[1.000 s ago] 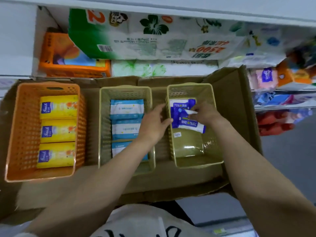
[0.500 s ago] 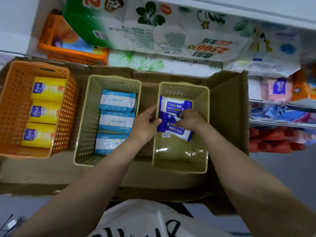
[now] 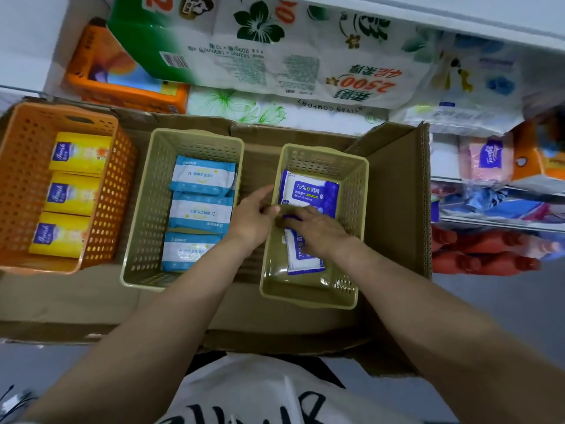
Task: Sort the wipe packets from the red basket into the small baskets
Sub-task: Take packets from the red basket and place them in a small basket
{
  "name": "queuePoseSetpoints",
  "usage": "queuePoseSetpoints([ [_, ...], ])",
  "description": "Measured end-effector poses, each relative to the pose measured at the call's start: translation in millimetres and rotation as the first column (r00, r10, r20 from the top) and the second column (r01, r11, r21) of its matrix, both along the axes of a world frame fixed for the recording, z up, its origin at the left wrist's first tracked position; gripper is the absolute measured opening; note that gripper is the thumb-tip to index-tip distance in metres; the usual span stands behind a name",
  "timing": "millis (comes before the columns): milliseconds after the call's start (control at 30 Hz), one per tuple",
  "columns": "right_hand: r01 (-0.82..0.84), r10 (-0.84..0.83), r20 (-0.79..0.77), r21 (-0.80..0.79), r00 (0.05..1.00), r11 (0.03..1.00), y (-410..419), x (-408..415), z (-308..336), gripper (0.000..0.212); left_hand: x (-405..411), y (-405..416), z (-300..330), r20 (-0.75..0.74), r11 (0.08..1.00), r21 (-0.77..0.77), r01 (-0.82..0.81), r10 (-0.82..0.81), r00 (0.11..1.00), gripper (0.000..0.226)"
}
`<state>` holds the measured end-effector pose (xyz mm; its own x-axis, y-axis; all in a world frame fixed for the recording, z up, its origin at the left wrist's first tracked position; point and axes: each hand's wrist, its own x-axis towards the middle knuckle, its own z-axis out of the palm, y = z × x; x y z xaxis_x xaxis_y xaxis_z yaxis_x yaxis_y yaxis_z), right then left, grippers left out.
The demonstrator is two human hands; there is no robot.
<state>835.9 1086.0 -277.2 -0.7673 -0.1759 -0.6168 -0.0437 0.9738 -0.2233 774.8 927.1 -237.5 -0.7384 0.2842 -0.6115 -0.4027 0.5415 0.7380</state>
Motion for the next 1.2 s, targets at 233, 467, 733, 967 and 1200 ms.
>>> queuePoseSetpoints([
  [233, 0.524, -0.524, 0.012, 0.007, 0.851, 0.852, 9.9, 1.3, -7.5, 0.043, 0.5, -1.4, 2.8, -0.011, 1.000, -0.014, -0.008, 0.008, 1.000, 0.050],
  [467, 0.582, -0.580, -0.054, 0.118, 0.813, 0.805, -1.2, -6.2, -4.5, 0.042, 1.8, -1.6, 7.9, -0.018, 0.999, -0.033, 0.008, -0.009, 1.000, 0.051],
  [733, 0.497, -0.462, -0.184, 0.325, 0.868, 0.804, -13.9, -8.0, -6.3, 0.050, 3.8, -3.5, 12.3, -0.042, 0.998, -0.062, 0.023, -0.026, 0.999, 0.052],
  [967, 0.577, -0.567, -0.109, 0.176, 0.816, 0.797, -9.3, -9.7, 1.6, 0.051, 3.0, -12.8, 15.9, -0.078, 0.997, -0.058, 0.040, -0.045, 0.996, 0.055],
  [1200, 0.645, -0.703, -0.476, -0.313, 0.529, 0.697, -66.0, -61.7, 65.7, 0.028, -22.3, -91.7, 26.0, -0.521, 0.962, -0.163, -0.221, 0.107, 0.847, 0.036],
])
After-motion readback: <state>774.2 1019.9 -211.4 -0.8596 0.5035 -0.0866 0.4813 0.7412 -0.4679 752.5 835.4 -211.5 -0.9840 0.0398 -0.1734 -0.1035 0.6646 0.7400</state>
